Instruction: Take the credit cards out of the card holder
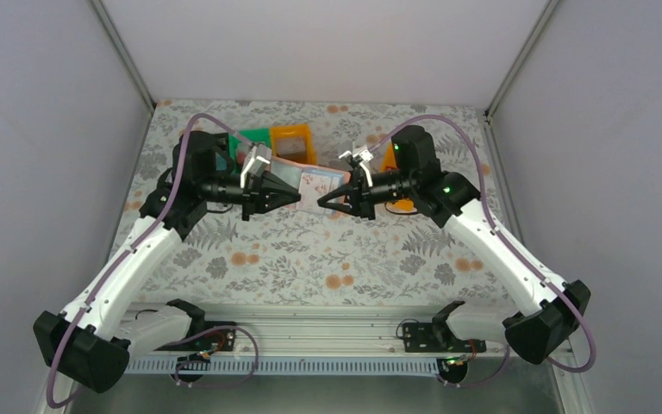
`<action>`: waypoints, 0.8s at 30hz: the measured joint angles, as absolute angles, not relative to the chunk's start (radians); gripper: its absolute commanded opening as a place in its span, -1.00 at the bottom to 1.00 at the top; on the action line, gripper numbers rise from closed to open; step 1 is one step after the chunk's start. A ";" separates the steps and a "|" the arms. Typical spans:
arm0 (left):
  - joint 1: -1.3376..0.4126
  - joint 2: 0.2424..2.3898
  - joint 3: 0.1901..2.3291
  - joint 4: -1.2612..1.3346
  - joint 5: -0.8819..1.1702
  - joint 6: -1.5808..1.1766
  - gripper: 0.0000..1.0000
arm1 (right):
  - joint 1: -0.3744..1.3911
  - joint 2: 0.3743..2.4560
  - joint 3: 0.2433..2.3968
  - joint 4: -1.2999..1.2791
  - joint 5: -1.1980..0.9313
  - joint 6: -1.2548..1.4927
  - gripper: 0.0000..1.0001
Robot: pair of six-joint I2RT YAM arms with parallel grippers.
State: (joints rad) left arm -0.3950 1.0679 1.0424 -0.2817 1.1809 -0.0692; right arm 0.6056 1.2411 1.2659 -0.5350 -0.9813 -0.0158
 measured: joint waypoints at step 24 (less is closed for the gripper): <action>-0.372 1.073 1.099 -0.405 1.192 0.053 -0.95 | 0.570 1.208 1.263 -0.603 -1.005 -0.063 -0.92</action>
